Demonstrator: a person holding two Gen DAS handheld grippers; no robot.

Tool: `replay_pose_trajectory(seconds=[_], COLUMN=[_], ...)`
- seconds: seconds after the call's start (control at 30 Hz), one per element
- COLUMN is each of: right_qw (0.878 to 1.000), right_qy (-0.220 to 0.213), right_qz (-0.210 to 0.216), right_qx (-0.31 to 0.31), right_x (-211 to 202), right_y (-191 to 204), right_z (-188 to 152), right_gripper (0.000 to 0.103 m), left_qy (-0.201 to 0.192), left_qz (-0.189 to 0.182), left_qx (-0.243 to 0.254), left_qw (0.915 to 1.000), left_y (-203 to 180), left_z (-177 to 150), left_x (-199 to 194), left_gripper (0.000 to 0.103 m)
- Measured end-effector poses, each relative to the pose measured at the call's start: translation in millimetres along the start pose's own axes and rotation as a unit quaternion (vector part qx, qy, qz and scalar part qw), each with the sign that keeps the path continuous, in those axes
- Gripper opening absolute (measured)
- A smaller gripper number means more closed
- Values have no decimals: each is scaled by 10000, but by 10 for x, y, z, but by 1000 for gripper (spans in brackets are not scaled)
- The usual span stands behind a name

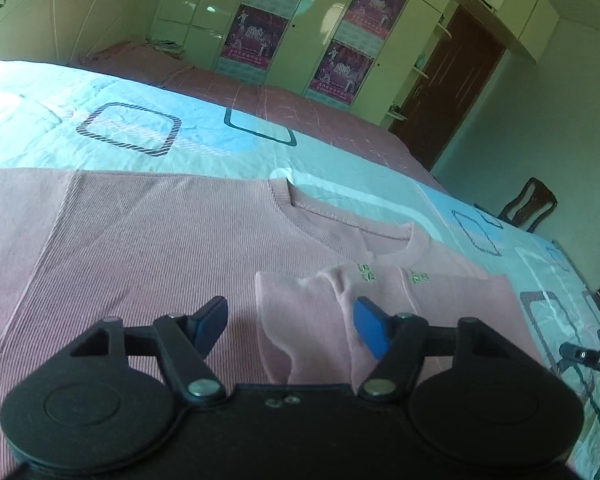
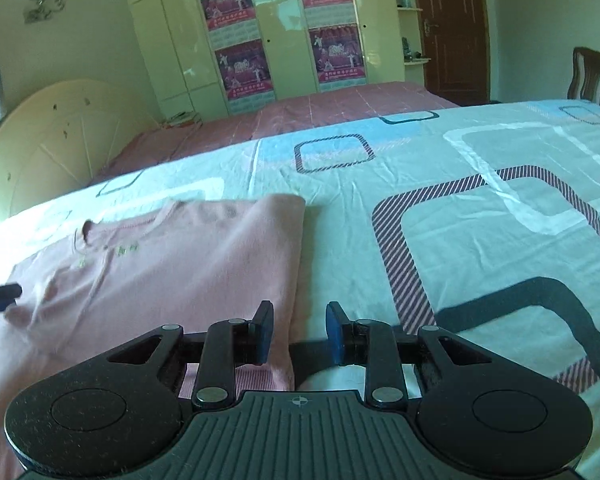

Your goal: Fold small clothes

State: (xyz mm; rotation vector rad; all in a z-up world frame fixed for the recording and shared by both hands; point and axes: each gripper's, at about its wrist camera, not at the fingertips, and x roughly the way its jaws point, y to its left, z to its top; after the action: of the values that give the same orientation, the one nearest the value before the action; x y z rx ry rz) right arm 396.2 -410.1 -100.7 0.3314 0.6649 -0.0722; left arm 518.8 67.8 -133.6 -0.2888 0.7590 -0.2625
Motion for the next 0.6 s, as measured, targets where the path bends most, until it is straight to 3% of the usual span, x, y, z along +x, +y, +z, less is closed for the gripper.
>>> replay_pose_trajectory(seconds=[0.1,0.17,0.23,0.27,0.4,0.5,0.6], right_qw=[9989,9964,9923,9900,9773,9656,9689], right_qy=[32,85,202,278,478,568,611], right_qz=[141,274,496,618,1073,1488,1532], right_qx=[446,802,1118,1239,1763,2056,1846], right_x=[323,546,749,843,1126,1219,1215], right_y=[-112,-225,-338,-385,-597,-708,-680], right_z=[226,345,433,467,532,541,546], right_gripper=[29,29,29,29,29,28,28], left_qy=[341,331,321,341,85,-486,-516], left_qz=[-122,-142,-119,-75,-175,-145,107], left_qx=[-48,35,170,169,-43,-62,-131], left_qw=[9993,9993,9993,9992,9998,9987,9985], left_y=[11,-12,-34,-18,52,44,69], left_z=[92,100,82,74,14,-66,-123], left_x=[268,348,386,405,369,198,180], left_gripper=[58,56,33,8,6,6,6])
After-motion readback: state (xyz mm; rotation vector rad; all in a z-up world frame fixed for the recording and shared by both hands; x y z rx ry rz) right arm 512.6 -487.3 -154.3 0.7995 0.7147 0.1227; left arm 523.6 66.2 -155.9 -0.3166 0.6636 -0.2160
